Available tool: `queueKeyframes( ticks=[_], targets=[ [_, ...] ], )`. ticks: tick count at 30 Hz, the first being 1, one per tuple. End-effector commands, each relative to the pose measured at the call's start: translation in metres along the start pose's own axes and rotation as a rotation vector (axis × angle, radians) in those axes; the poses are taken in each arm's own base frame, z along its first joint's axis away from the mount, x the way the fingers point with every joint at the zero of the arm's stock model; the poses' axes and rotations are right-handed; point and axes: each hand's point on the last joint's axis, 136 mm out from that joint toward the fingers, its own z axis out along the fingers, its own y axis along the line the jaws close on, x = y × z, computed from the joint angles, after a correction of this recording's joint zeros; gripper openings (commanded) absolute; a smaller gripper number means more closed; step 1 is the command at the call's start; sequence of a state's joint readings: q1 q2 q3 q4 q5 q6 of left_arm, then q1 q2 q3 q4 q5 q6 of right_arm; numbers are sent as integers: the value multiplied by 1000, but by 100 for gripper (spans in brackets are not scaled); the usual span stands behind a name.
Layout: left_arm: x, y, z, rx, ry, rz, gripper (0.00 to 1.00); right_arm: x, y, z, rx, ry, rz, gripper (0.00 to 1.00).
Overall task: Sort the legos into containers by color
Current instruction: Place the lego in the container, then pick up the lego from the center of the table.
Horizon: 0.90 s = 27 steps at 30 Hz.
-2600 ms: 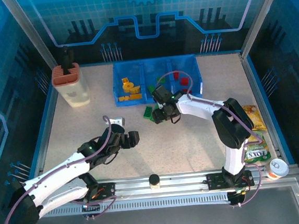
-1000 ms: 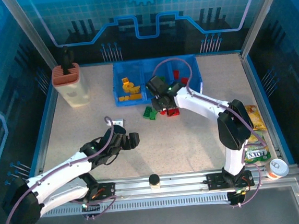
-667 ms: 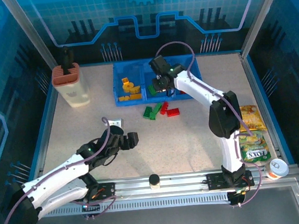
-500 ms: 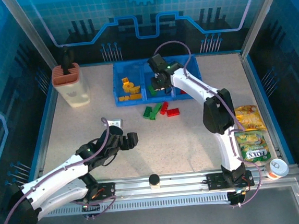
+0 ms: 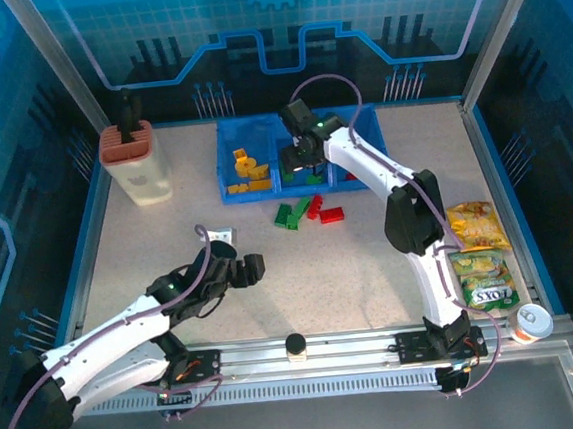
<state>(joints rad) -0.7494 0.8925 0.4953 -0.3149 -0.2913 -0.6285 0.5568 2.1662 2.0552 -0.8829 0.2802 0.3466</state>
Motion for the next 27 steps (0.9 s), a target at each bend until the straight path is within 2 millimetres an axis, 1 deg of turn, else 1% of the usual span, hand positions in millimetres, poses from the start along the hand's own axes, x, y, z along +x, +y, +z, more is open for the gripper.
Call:
queueKeyframes(
  ticks=[1,3,5,9,14,16,19,23,24,25,27],
  targets=[
    [-10,-13,0,23,-6,20,80,-9,4,-57,-43,-112,-2,77],
    [-13,-19,4,30,1,30,80,-3,1,-71,-53,-143,13,77],
    [-17,-26,8,36,11,47,80,8,-3,-83,-70,-167,29,77],
    [-26,-42,19,45,32,80,81,39,-16,-91,-67,-177,53,76],
    [-32,-63,39,43,96,112,79,91,-41,-85,-51,-147,121,74],
    [-34,-69,49,35,124,127,79,115,-51,-79,-44,-128,148,74],
    [-37,-76,64,14,157,149,78,144,-64,-74,-40,-106,189,73],
    [-43,-85,84,-20,187,187,76,174,-75,-69,-36,-85,223,72],
    [-45,-86,88,-29,192,192,76,177,-77,-70,-36,-84,229,72],
    [-46,-88,94,-40,203,199,75,188,-80,-67,-30,-71,236,72],
    [-48,-88,105,-63,224,209,74,197,-85,-65,-32,-67,254,71]
  ],
)
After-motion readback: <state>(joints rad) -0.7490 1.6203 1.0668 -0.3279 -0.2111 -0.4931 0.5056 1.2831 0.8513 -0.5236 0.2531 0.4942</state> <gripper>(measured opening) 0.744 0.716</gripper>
